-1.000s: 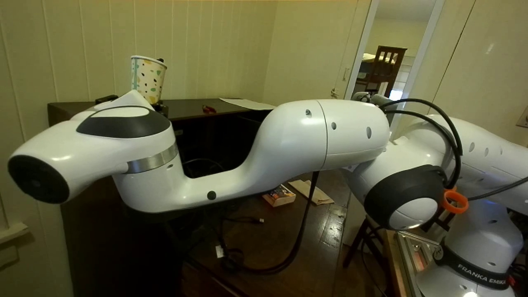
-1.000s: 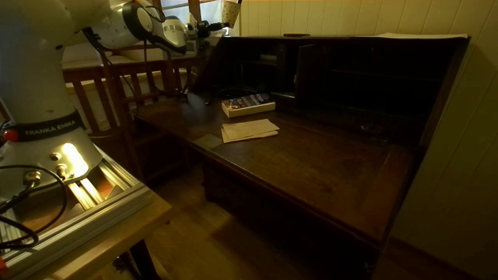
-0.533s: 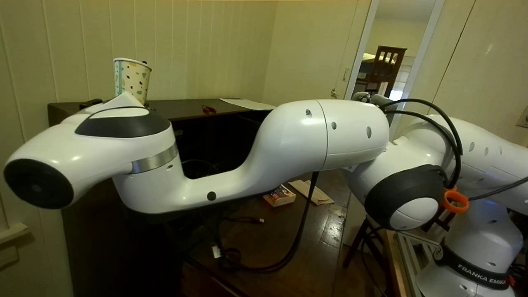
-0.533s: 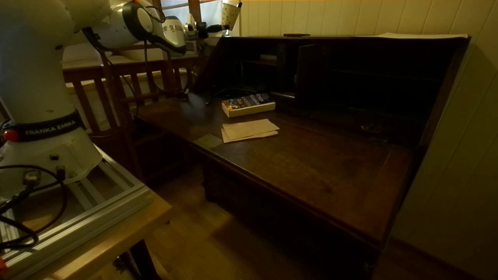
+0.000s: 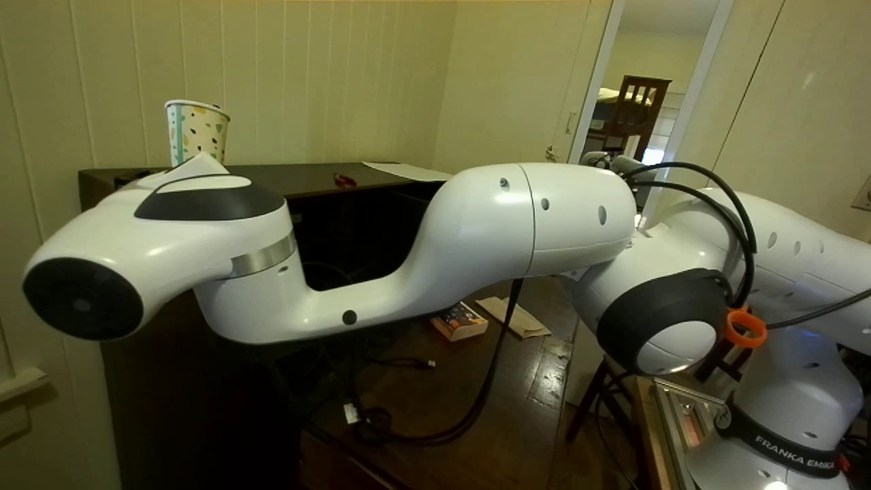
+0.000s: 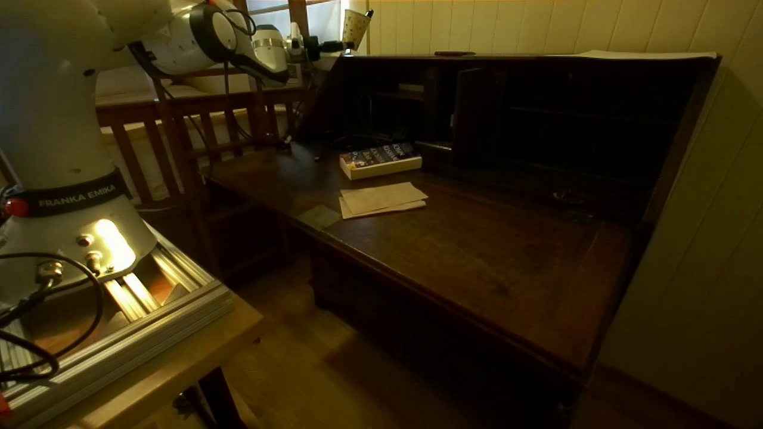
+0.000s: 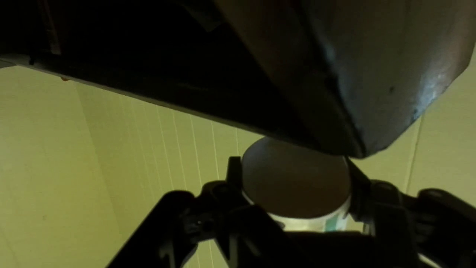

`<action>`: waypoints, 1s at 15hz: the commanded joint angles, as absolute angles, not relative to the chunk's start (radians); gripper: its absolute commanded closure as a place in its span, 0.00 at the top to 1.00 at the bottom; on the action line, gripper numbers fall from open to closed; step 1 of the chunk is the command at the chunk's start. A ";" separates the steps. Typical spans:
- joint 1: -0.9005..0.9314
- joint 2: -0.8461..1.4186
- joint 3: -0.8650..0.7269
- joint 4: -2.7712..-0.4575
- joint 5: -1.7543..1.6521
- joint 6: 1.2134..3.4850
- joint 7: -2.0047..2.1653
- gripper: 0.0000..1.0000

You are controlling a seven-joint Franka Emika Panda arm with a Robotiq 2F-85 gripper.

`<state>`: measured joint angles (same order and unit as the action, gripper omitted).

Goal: Make the cup stand

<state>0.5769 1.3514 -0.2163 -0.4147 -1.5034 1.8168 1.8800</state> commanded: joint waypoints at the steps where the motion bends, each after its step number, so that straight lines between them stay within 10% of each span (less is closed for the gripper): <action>1: 0.562 1.343 -0.209 -0.415 -1.475 1.864 1.867 0.39; 15: 0.557 1.345 -0.187 -0.415 -1.451 1.888 1.822 0.39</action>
